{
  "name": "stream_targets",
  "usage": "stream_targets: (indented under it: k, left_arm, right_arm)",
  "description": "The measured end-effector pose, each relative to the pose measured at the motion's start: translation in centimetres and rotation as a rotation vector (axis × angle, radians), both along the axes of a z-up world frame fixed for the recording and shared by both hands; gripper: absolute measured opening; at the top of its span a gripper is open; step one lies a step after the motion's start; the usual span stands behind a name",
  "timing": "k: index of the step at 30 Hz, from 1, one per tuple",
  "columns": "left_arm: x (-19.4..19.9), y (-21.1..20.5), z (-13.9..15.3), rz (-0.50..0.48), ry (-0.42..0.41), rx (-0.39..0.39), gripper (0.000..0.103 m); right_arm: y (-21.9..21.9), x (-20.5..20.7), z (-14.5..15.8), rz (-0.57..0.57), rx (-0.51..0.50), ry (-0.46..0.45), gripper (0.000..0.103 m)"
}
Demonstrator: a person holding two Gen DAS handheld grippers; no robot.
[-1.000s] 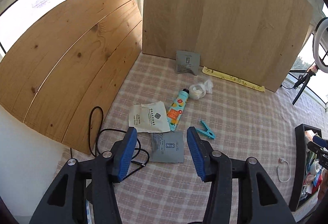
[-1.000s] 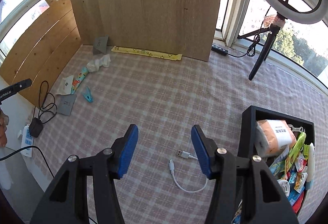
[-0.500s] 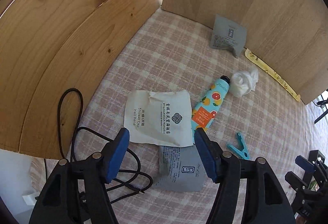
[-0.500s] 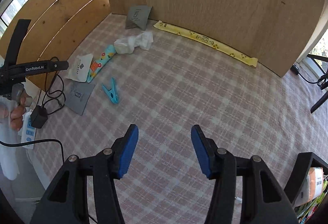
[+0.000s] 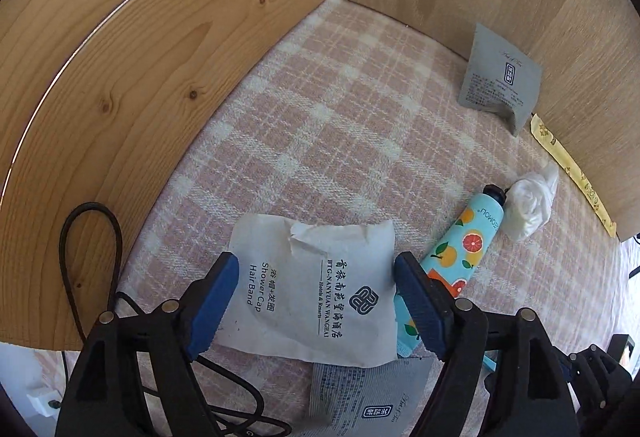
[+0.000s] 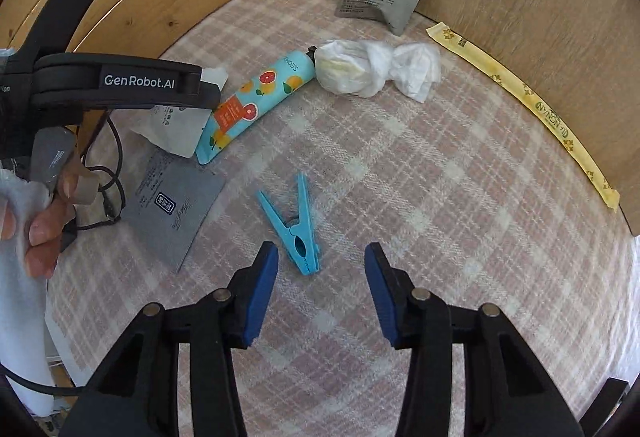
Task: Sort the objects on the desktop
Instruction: 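Grasp the white pouch with the left gripper while the right grasps the blue clothespin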
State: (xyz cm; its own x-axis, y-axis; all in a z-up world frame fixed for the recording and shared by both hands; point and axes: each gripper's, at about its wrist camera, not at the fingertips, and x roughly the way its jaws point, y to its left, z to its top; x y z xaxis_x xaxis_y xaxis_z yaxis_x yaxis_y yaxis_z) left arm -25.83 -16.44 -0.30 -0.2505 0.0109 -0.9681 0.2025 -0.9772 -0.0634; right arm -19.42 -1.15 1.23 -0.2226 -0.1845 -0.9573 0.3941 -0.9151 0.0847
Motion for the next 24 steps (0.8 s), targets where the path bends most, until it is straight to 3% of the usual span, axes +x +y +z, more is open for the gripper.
stream_targets:
  k: [2,5,8,12,20,24]
  left_arm:
    - [0.1,0.2,0.0,-0.012,0.012,-0.005,0.077]
    - [0.7,0.9,0.2,-0.047,0.028,-0.021,0.069]
    - [1.1,1.8,0.5,-0.086,0.04,-0.042,0.053]
    - [1.4,2.8,1.1,-0.12,0.057,-0.065,0.034]
    - [1.7,2.9,2.4,-0.129,0.064,-0.033,0.01]
    - [1.8,1.7,3.1,-0.116,0.069,-0.026,0.008]
  right_arm:
    - [-0.5,-0.2,-0.1,0.01,0.02,0.016,0.041]
    - [-1.1,-0.4,-0.1,0.026,0.065,0.034,0.028]
    - [-0.9,-0.2,-0.1,0.021,0.078,0.046,0.017]
    - [-0.4,0.0,0.0,0.002,0.073,0.036,0.017]
    - [1.3,0.5,0.7,-0.053,0.039,0.019,0.016]
    - [1.5,0.6,1.5,-0.059,0.022,0.028,0.016]
